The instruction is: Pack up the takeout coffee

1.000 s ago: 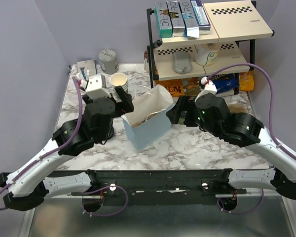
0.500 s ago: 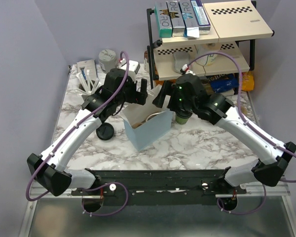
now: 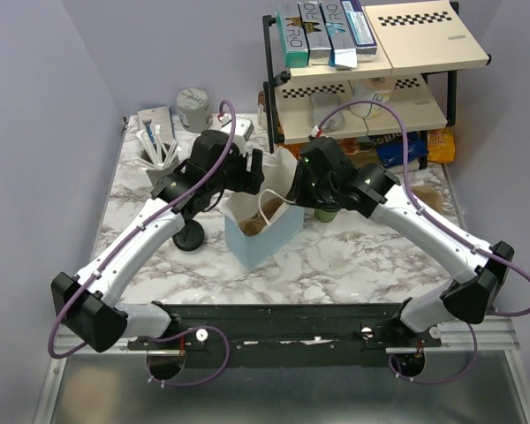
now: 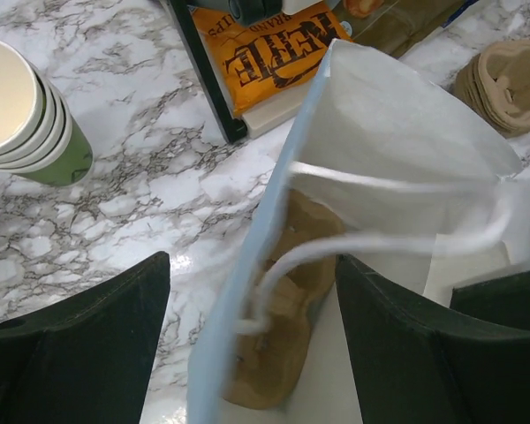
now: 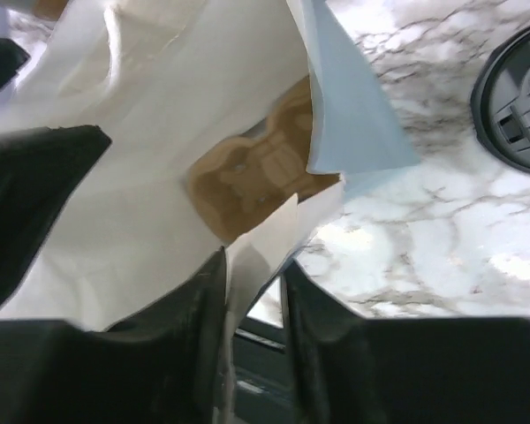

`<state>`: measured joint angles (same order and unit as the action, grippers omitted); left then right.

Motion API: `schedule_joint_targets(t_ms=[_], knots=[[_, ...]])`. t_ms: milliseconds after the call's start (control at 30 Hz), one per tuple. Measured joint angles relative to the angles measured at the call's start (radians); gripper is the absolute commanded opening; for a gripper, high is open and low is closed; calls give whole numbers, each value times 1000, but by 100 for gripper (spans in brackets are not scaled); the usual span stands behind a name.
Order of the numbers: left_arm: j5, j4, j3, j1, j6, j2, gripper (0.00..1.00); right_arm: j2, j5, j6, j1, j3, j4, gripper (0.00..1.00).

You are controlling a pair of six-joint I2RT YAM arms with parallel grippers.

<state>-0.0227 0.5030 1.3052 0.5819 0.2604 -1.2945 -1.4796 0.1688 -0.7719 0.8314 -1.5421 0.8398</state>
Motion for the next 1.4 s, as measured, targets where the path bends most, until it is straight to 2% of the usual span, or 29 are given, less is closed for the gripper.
schedule_joint_targets(t_ms=[33, 133, 333, 467, 733, 867, 1100, 1233, 1400], knots=[[0, 0, 0, 0, 4, 0, 86, 0, 8, 7, 0, -6, 12, 17], [-2, -6, -11, 0, 23, 11, 99, -1, 26, 63, 0, -33, 33, 1], [-27, 7, -85, 0, 114, 160, 99, -2, -11, 315, 0, -125, 18, 1], [-48, 11, -112, 0, 193, 335, 99, -2, -34, 544, 16, -193, 16, 1], [-69, 12, -124, 0, 296, 644, 99, -61, -33, 943, 151, -360, 27, 1], [-132, 47, -119, 0, 330, 681, 99, -99, -13, 1044, 252, -342, 29, 1], [-250, 205, -130, -3, 384, 681, 99, -202, 179, 1105, 457, -229, 34, 1], [-278, 257, -145, -4, 412, 700, 99, -214, 241, 1106, 510, -206, 34, 1], [-288, 281, -148, -4, 431, 715, 99, -150, 273, 1107, 536, -196, -1, 1]])
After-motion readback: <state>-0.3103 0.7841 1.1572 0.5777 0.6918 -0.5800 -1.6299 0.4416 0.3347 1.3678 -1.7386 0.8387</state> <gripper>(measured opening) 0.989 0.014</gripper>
